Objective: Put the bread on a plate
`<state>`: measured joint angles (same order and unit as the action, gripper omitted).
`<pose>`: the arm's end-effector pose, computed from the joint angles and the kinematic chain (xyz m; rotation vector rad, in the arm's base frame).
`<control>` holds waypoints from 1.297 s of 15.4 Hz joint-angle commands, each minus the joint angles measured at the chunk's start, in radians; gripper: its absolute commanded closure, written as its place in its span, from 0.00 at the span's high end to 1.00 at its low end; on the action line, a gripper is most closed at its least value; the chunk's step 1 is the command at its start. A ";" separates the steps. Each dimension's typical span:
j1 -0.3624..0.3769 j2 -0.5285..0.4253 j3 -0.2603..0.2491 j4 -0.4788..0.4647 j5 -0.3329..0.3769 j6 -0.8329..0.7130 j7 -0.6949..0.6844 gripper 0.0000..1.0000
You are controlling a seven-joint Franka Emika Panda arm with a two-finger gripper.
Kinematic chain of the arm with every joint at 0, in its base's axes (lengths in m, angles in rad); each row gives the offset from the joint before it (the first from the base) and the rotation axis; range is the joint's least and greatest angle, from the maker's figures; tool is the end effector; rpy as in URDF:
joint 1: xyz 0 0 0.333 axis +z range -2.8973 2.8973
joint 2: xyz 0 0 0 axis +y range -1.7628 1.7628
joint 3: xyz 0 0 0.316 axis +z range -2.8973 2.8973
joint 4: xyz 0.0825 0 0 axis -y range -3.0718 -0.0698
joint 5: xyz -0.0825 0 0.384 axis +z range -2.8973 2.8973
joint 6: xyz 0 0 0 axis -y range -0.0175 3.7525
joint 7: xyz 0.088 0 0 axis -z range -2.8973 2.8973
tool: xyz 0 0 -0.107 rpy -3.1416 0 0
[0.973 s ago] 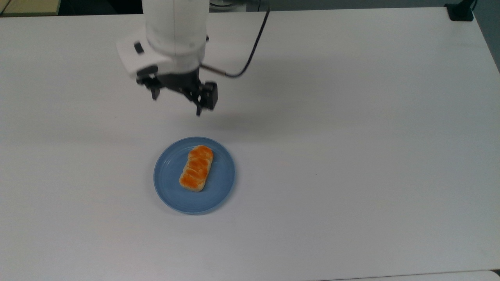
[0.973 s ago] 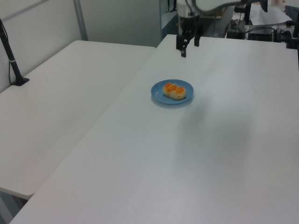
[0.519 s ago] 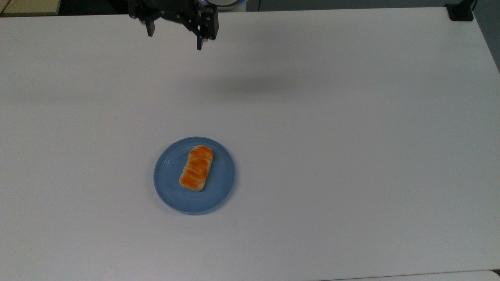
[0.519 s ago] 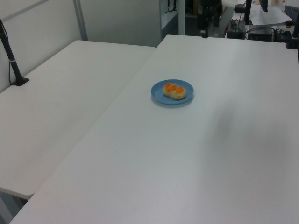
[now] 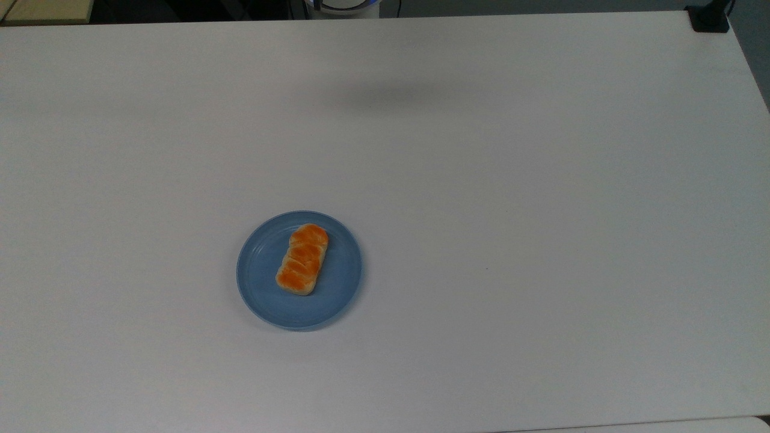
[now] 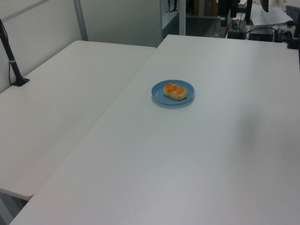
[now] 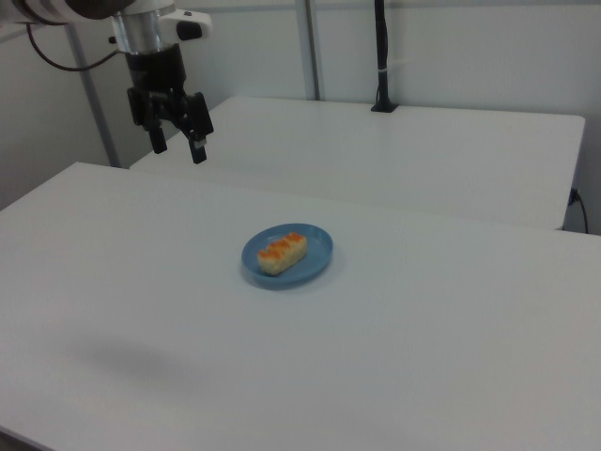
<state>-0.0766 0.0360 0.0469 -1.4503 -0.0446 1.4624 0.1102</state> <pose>0.5545 -0.0222 0.6515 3.0897 -0.2232 -0.0343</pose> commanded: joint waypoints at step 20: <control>0.006 -0.096 -0.024 -0.159 0.026 0.171 -0.149 1.00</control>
<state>-0.0765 -0.0208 0.0376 -1.5618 -0.0395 1.6055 0.0075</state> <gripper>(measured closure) 0.000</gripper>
